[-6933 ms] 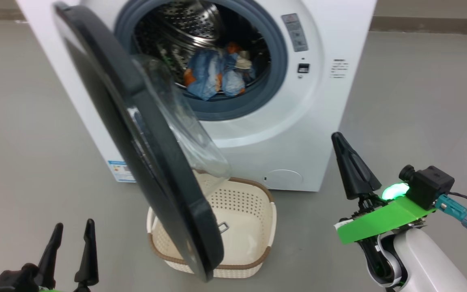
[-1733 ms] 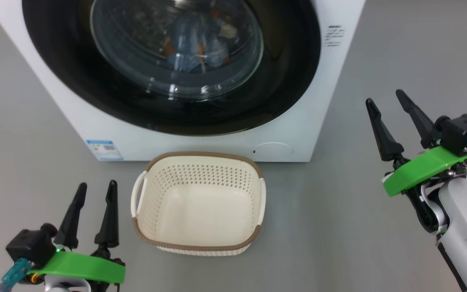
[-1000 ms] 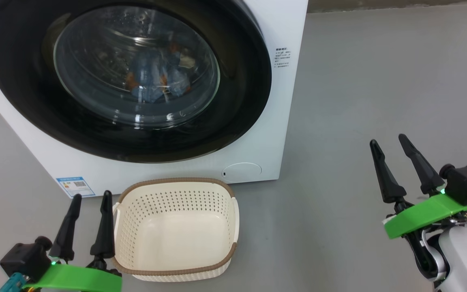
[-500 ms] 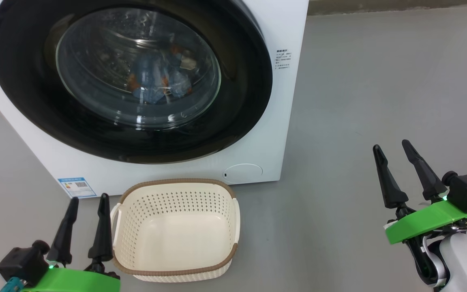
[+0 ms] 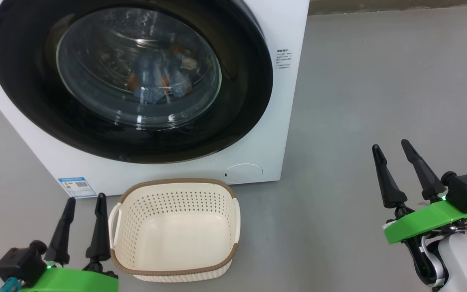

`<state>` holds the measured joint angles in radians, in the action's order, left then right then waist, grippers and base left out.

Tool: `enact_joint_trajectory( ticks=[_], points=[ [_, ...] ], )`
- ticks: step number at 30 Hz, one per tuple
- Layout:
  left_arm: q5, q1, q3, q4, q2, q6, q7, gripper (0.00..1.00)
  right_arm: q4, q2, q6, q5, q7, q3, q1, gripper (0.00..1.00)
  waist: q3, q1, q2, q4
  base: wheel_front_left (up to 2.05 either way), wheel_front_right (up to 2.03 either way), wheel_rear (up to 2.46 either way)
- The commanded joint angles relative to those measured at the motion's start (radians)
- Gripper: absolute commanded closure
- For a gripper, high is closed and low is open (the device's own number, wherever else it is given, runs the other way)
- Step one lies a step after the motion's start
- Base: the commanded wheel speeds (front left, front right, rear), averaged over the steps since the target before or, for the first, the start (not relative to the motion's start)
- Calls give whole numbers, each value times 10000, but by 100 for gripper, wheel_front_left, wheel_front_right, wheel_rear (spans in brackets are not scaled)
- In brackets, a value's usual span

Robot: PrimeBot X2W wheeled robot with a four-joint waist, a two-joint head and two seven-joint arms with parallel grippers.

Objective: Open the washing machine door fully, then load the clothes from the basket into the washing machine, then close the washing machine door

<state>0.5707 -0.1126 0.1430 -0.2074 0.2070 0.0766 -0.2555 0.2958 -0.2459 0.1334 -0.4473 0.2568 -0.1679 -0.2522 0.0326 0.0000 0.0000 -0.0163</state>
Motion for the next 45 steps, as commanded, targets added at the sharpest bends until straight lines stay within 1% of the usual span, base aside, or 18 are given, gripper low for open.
enact_joint_trajectory(
  ticks=[1, 18, 29, 30, 35, 37, 41, 45],
  points=[
    [17, -87, -351, 267, 281, -87, -63, 0, -231, -33, -27, 40, 49, -199, 61, 0, -3, 0, 0, -7, 0, 0, 0],
    [139, -118, -308, 278, 347, -202, 15, 0, -186, -2, -27, 24, 49, -231, 20, 0, 47, 0, 0, -21, 0, 0, 0],
    [327, -124, -291, 295, 365, -187, 62, 0, -137, -14, -27, -21, 49, -260, -14, 0, 92, 0, 0, -34, 0, 0, 0],
    [237, 5, 35, 20, 129, -159, 85, 100, 63, 81, 0, -3, 0, -95, 1, 100, 93, 0, 0, -33, 0, 0, 0],
    [306, 176, 111, -343, -110, -156, 109, 100, 417, 311, 2, -54, -18, -221, 231, 100, 97, 0, 0, -32, 0, 0, 0],
    [467, 173, 66, -343, -134, -145, 168, 100, 398, 337, 1, -242, -75, -176, 253, 100, 89, 2, 0, -29, 0, 0, 0],
    [793, 177, -21, -338, -181, -123, 286, 100, 361, 386, 0, -620, -192, -81, 300, 100, 58, 18, 0, -23, 0, 0, 0],
    [1117, 171, -106, -341, -227, -103, 400, 100, 339, 436, -1, -995, -308, 13, 336, 100, 58, 2, 0, -16, 0, 0, 0]
  ],
)
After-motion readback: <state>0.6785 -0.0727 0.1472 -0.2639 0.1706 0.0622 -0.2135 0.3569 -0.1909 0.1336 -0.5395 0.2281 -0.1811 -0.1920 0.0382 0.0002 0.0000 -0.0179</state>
